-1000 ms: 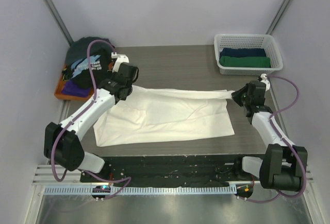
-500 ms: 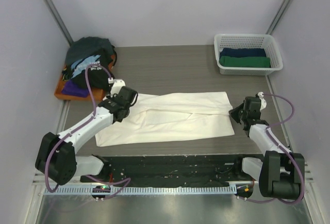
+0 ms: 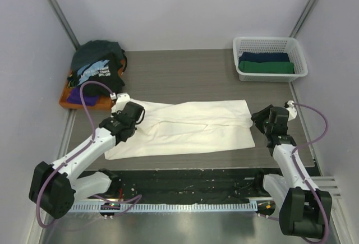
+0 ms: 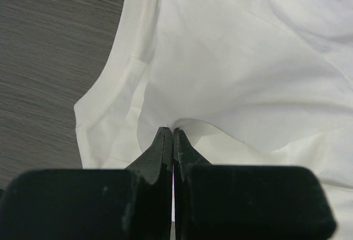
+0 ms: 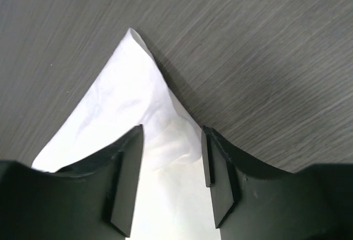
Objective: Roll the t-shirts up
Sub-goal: Fold the T-shirt at the center of the board.
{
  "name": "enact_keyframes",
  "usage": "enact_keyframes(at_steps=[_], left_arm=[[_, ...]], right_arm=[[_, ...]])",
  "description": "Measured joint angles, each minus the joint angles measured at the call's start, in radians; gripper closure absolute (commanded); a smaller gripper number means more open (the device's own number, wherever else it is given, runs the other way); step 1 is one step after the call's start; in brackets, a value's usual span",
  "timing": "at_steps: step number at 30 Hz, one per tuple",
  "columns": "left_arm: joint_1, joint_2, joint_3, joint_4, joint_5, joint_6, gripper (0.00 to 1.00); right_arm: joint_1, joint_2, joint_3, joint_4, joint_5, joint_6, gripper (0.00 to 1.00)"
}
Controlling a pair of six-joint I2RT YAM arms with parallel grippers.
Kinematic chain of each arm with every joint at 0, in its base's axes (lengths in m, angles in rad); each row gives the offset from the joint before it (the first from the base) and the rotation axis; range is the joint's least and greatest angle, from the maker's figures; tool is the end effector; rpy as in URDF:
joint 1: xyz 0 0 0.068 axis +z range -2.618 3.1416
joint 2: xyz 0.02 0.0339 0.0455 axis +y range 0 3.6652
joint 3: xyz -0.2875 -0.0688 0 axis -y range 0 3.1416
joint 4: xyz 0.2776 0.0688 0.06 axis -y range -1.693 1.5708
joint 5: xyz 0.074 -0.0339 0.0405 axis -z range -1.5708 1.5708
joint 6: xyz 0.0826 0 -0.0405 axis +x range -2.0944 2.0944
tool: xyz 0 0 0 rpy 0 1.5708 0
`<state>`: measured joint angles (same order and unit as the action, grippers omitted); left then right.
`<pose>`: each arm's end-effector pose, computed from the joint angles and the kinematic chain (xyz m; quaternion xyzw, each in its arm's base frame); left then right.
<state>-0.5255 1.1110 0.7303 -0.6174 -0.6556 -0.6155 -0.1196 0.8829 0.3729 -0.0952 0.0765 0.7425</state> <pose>0.2398 -0.0809 0.2065 -0.1317 0.9032 0.1155 0.3919 0.2352 -0.0346 0.1635 0.3859 0.7967 0.1099 0.4520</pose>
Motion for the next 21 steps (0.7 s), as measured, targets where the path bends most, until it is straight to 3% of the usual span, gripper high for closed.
enact_keyframes(at_steps=[3, 9, 13, 17, 21], left_arm=[[-0.001, -0.015, 0.0, -0.017, 0.005, -0.006, 1.0], [-0.003, -0.027, 0.02, -0.076, 0.01, -0.016, 1.0], [-0.003, -0.037, 0.077, -0.131, 0.013, -0.034, 1.0], [-0.003, -0.046, 0.111, -0.172, 0.009, -0.056, 1.0], [-0.003, -0.069, 0.102, -0.196, 0.018, -0.086, 1.0]], right_arm=[[0.0, 0.012, 0.038, -0.004, -0.035, -0.024, 0.51], [0.001, 0.121, 0.095, 0.022, -0.149, -0.052, 0.67], [0.007, 0.226, 0.098, 0.035, -0.212, -0.055, 0.69], [0.009, 0.286, 0.098, 0.036, -0.22, -0.046, 0.7], [0.009, 0.306, 0.098, 0.039, -0.201, -0.02, 0.78]])
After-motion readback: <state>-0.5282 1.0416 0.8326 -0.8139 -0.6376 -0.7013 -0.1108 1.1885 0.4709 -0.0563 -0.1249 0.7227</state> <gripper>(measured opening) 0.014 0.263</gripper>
